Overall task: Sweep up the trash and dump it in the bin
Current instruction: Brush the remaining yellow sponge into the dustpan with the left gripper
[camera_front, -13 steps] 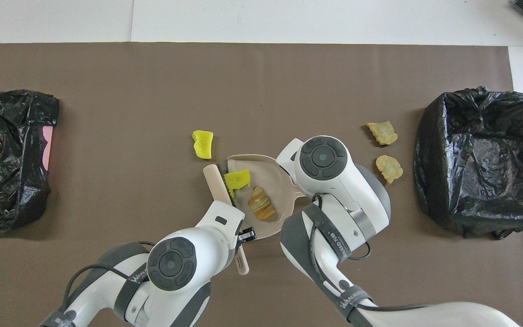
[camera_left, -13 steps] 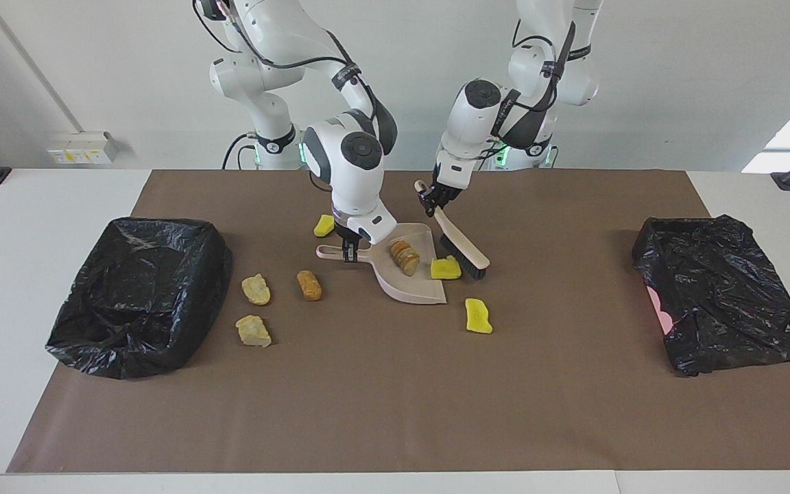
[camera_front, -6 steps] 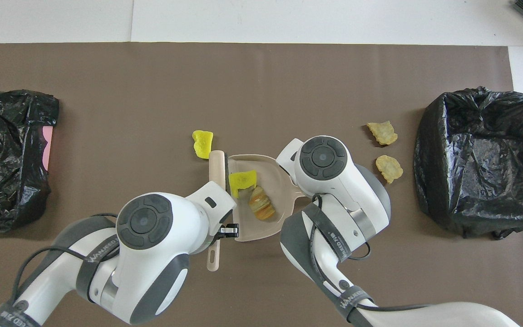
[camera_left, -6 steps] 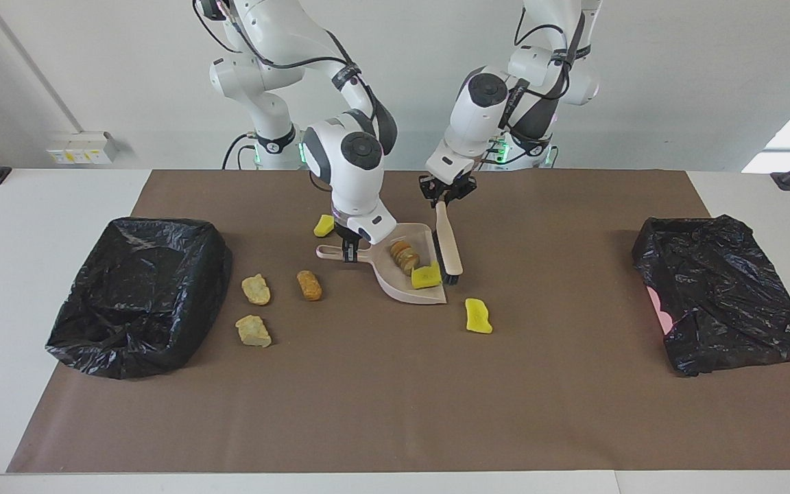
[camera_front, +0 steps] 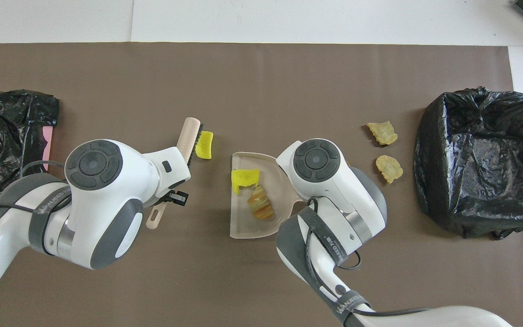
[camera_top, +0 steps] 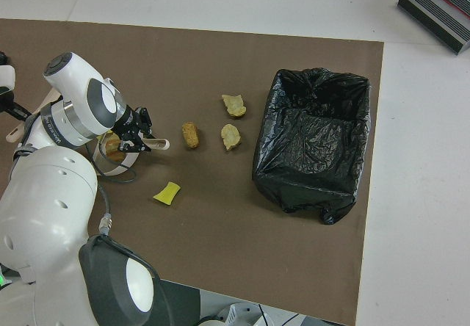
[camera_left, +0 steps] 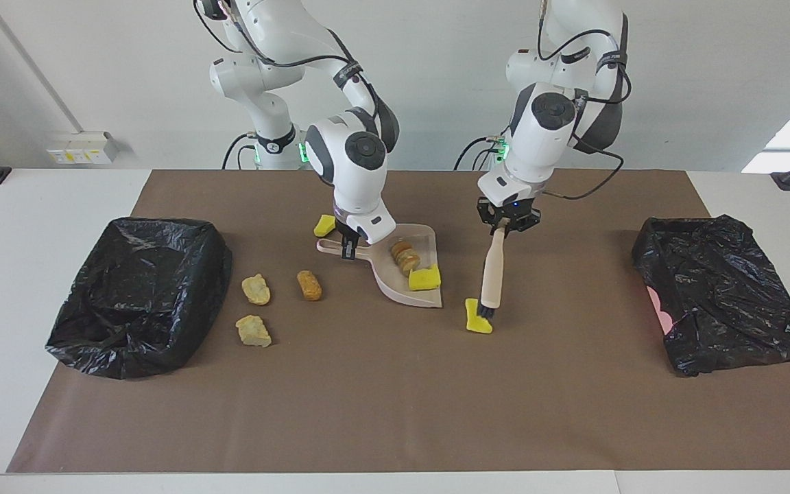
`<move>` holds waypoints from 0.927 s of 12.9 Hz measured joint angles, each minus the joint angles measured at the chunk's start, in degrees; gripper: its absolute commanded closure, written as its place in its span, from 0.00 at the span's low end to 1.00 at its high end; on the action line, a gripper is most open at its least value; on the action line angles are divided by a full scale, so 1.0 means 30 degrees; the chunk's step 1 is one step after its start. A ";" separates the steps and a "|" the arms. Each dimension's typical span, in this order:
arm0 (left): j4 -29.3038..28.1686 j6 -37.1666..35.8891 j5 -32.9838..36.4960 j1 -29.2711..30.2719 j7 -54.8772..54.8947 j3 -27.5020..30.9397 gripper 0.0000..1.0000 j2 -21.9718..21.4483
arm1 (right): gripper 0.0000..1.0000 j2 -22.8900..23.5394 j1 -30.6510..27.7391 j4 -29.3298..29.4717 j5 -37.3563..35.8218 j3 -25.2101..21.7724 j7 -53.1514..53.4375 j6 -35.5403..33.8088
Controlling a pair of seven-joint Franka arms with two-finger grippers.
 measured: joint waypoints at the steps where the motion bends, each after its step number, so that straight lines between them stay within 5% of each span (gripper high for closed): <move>1: 0.0886 -0.0047 0.0729 0.0235 0.0481 -0.0007 1.00 0.1051 | 1.00 -0.0046 0.0110 -0.0001 0.0000 0.0010 0.0879 -0.0340; 5: 0.3341 -0.0232 0.1659 0.1236 0.2464 -0.0006 1.00 0.3679 | 1.00 -0.0181 0.0422 0.0000 0.0000 0.0014 0.2362 -0.0833; 12: 0.2090 -0.1493 0.1557 -0.0202 0.2856 -0.0567 1.00 0.3301 | 1.00 -0.0181 0.0422 0.0000 0.0000 0.0011 0.2365 -0.0833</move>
